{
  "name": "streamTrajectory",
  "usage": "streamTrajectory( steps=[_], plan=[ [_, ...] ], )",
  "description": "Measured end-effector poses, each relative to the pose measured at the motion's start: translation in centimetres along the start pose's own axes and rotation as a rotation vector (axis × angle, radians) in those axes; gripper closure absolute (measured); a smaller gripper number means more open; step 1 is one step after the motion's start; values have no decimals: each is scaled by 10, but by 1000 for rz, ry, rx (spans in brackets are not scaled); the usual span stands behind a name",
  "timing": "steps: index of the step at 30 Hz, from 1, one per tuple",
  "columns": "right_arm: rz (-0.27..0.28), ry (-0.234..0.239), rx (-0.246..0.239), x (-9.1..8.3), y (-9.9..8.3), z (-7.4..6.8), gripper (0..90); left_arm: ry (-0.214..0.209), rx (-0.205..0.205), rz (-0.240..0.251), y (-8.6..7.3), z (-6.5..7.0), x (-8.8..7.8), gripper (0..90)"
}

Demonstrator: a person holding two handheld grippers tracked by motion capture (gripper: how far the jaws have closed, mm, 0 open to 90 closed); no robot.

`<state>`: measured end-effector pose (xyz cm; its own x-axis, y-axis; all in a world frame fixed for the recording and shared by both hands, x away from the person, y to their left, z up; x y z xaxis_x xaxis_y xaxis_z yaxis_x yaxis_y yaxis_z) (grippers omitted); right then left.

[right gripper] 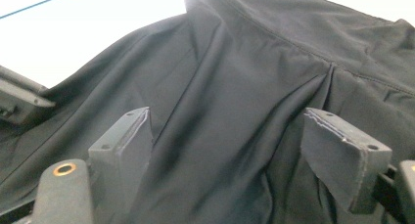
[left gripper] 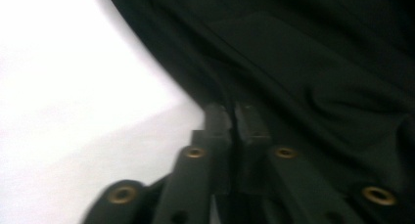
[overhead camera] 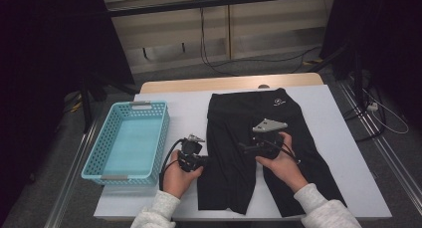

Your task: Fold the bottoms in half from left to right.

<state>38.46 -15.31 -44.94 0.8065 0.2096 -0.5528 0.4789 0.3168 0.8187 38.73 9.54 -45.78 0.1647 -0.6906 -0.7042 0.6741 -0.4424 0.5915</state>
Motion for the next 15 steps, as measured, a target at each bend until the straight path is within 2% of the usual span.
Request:
streamTrajectory(
  steps=[4, 8, 15],
  plan=[
    [7, -1, 15, 6, 5, -1, 188, -43, -19, 59, 4, 4, -7, 885],
    [5, 3, 18, 12, 15, -4, 183, -80, -2, 93, 8, 11, -13, 886],
    [0, 13, 35, 23, 23, -7, 181, -110, 30, 91, 10, 20, -9, 887]
  ],
)
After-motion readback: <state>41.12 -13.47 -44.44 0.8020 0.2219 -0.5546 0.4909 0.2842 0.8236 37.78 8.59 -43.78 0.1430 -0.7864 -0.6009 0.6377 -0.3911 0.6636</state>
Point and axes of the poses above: each handheld gripper's, and its own axes: x roughly forward along the jaws, y roughly out of its top, z roughly to its right, the point moved 1 cm from there along x, roughly forward along the jaws, and after that the axes turned 14 degrees about -y, right-handed, at the moved point
